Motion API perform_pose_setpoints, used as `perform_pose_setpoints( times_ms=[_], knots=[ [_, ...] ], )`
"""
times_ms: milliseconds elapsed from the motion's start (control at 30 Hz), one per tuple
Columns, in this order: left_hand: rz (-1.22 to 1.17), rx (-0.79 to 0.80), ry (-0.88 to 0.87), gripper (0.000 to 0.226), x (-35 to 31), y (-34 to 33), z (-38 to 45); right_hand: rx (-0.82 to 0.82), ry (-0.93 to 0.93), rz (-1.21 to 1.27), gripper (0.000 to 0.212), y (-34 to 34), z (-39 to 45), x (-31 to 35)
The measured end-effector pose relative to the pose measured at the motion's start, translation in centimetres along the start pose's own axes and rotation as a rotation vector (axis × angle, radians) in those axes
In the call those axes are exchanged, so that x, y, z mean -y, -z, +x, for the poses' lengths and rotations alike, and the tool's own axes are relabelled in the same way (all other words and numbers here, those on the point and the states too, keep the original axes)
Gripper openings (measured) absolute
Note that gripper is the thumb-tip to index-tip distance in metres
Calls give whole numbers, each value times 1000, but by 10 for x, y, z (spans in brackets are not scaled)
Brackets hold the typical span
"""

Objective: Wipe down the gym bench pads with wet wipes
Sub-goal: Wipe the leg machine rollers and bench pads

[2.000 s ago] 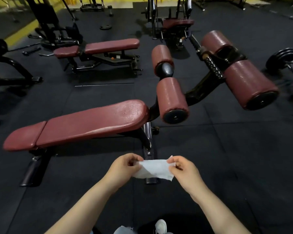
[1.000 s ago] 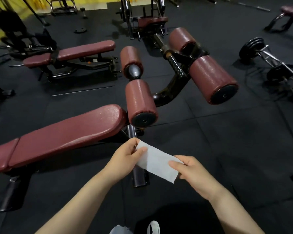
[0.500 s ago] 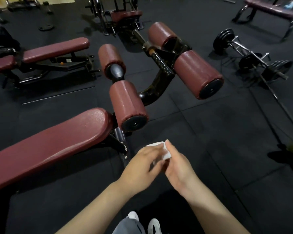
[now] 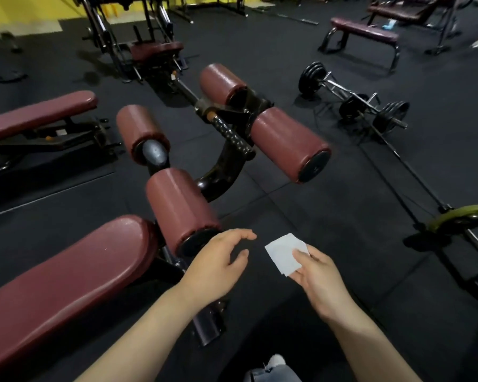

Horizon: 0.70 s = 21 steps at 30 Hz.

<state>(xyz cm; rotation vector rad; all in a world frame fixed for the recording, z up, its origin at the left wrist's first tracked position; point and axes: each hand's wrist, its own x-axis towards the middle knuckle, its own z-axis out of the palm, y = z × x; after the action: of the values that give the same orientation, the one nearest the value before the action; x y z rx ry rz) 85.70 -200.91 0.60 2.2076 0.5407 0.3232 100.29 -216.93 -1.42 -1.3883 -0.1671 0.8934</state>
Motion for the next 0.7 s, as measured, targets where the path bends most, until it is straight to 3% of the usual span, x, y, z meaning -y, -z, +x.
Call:
perform_pose_setpoints(
  times_ms=[200, 367, 533, 700],
  knots=[
    [134, 22, -68, 35, -17, -21, 66, 4, 54, -24, 26, 45, 46, 41],
    [14, -26, -41, 35, -36, -46, 128, 48, 83, -111, 31, 83, 106, 94],
    [-110, -301, 40, 40, -62, -65, 186, 88, 168, -261, 26, 118, 168, 152],
    [-48, -533, 79, 43, -76, -68, 221, 101, 324, -412, 28, 130, 228, 199]
  ],
)
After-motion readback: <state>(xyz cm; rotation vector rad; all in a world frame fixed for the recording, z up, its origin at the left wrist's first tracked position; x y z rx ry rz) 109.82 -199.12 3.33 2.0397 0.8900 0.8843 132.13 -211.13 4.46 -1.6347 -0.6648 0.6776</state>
